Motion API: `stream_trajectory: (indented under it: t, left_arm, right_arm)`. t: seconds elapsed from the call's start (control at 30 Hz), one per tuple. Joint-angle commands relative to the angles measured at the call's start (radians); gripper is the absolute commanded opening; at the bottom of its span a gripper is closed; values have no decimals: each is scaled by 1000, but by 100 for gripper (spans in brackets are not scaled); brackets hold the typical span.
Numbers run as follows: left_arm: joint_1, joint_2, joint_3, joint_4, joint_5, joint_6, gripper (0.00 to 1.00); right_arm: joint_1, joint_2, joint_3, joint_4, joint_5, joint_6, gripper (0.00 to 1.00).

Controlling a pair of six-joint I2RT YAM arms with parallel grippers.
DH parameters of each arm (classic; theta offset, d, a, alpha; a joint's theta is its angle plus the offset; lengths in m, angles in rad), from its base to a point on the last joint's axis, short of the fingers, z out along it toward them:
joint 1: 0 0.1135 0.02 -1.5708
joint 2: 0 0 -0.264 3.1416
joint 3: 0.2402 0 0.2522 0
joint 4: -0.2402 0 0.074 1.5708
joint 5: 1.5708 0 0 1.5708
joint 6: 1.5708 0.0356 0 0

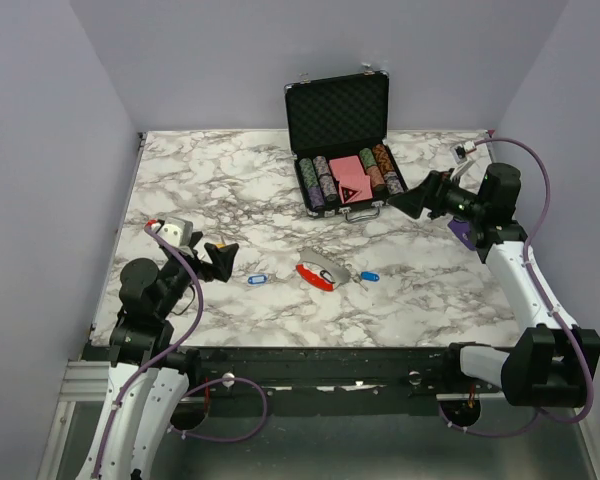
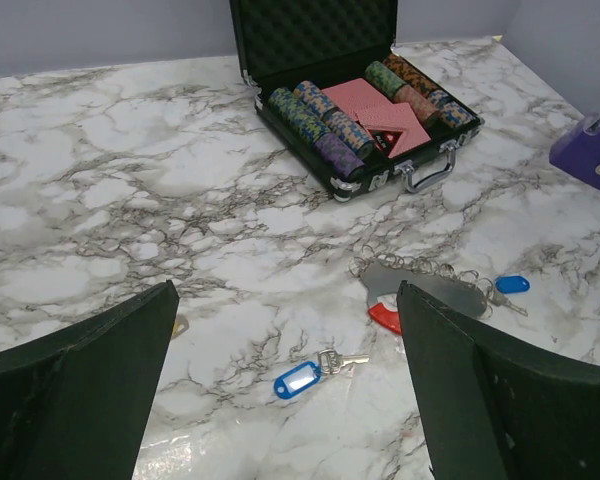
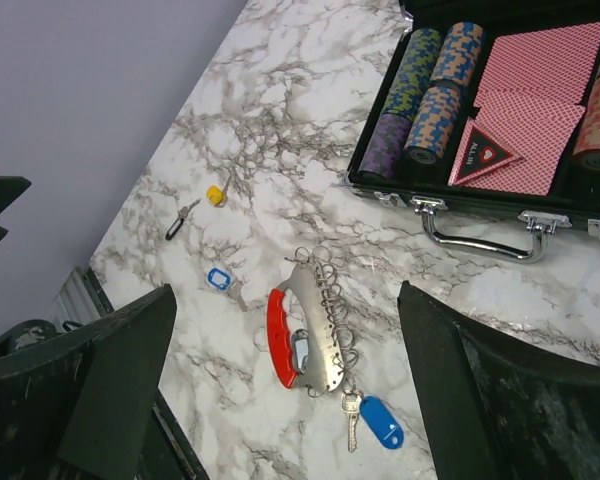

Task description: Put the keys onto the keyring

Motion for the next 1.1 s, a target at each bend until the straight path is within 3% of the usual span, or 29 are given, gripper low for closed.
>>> stream_trajectory:
  t: [0.0, 0.13, 0.17, 0.3, 0.4, 0.5, 0.6, 0.7, 0.83, 1.0, 1.07]
  left_arm:
    - [5, -3, 6, 20, 42, -10, 99]
    - [5, -3, 6, 23, 67, -16, 99]
    - [7, -5, 9, 25, 70, -20, 99]
    - [7, -2, 9, 23, 68, -28, 99]
    - [7, 3, 14, 8, 45, -27, 99]
    - [5, -3, 15, -17, 22, -20, 99]
    - [5, -28, 11, -43, -39, -13, 99]
    - [5, -57, 12, -66, -157, -8, 99]
    - [5, -118, 12, -95, -402, -16, 99]
    - [5, -201, -8, -68, -473, -2, 99]
    - [7, -225, -8, -68, -501, -2, 99]
  right_arm:
    - [1, -10, 14, 27, 13, 9, 100]
    - [5, 31, 30, -8, -203, -192, 100]
    - [14, 45, 50, -103, -239, -287, 100]
    - [187, 108, 152, -428, -100, -640, 100]
    - [390, 168, 194, -573, 26, -829, 100]
    - [572, 270, 244, -682, 35, -983, 100]
    - [770, 378, 307, -681, 197, -1011, 100]
    - [907, 444, 321, -552, 377, -976, 100]
    - [947, 579, 401, -461, 433, -911, 88]
    - [979, 694, 469, -401, 463, -925, 74]
    - [989, 714, 465, -363, 456, -933, 73]
